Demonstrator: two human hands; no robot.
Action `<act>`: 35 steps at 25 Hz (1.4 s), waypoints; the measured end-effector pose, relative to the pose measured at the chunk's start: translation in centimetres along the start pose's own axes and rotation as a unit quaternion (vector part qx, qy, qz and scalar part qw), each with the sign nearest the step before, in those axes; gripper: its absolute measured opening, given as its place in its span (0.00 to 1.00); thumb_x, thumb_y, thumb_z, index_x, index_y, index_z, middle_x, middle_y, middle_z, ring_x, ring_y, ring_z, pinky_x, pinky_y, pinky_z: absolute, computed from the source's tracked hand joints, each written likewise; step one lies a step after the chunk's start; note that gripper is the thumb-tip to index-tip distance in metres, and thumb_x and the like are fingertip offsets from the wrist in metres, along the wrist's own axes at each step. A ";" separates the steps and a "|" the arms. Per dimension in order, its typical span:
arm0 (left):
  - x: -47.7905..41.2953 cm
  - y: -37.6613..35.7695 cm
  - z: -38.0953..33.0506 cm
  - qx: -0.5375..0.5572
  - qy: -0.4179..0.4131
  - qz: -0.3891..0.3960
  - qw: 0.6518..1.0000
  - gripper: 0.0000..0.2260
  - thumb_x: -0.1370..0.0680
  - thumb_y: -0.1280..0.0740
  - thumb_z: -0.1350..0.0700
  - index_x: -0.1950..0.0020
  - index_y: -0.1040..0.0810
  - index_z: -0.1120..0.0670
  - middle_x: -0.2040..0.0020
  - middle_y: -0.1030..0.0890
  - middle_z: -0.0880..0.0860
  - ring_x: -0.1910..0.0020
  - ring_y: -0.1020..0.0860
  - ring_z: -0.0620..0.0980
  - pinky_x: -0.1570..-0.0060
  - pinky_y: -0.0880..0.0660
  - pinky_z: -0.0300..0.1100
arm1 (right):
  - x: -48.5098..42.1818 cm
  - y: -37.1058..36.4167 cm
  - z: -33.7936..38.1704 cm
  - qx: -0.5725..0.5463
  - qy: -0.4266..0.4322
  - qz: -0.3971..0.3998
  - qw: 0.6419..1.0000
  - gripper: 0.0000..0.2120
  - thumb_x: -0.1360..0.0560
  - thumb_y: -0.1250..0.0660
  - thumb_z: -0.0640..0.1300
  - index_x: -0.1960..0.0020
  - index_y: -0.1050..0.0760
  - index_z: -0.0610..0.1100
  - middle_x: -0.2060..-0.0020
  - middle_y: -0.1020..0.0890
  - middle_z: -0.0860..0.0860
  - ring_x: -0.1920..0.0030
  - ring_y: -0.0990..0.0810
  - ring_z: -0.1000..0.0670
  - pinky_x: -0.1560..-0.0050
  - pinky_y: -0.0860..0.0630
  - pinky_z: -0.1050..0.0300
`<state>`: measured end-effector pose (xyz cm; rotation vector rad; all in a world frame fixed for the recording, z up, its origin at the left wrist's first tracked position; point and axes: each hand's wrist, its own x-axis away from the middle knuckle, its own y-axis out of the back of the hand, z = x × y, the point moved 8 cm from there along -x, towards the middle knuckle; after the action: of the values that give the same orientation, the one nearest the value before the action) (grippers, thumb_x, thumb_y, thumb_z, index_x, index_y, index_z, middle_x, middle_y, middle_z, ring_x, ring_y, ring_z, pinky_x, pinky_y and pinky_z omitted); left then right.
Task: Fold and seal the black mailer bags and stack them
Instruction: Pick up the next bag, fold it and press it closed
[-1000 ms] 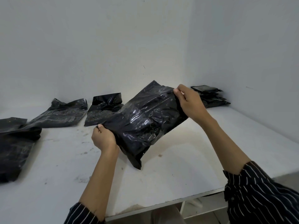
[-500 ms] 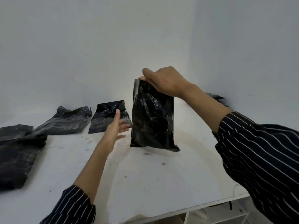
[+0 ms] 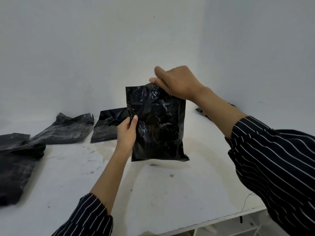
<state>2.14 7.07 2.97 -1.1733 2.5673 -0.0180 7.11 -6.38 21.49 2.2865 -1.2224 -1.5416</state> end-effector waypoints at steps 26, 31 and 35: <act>-0.6 0.6 -5.1 -0.037 -0.131 -0.115 0.984 0.06 0.20 0.38 0.54 0.53 0.26 0.56 0.65 0.26 0.55 0.69 0.31 0.45 0.68 0.33 0.34 | 15.7 -8.4 -1.6 -0.557 -0.537 -0.173 0.610 0.21 0.21 0.38 0.48 0.55 0.27 0.26 0.63 0.25 0.46 0.61 0.29 0.50 0.61 0.31 0.57; -0.1 0.6 -5.1 -0.085 -0.148 -0.118 0.978 0.07 0.19 0.41 0.54 0.53 0.29 0.56 0.64 0.28 0.54 0.65 0.31 0.48 0.64 0.33 0.40 | 17.1 -8.8 -1.9 -0.549 -0.545 -0.140 0.618 0.18 0.20 0.39 0.48 0.55 0.24 0.32 0.61 0.22 0.42 0.59 0.26 0.50 0.56 0.28 0.54; -0.7 -0.5 -1.2 -0.005 0.047 -0.039 0.998 0.23 0.27 0.35 0.37 0.51 0.27 0.57 0.57 0.23 0.52 0.57 0.25 0.48 0.51 0.27 0.44 | 18.2 -9.0 -1.2 -0.580 -0.580 -0.126 0.558 0.13 0.20 0.39 0.47 0.55 0.19 0.43 0.52 0.16 0.42 0.51 0.18 0.47 0.47 0.21 0.52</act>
<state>2.58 7.17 4.40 -1.3048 2.6030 -0.0810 15.78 -13.11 4.33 0.3991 0.3662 -2.7364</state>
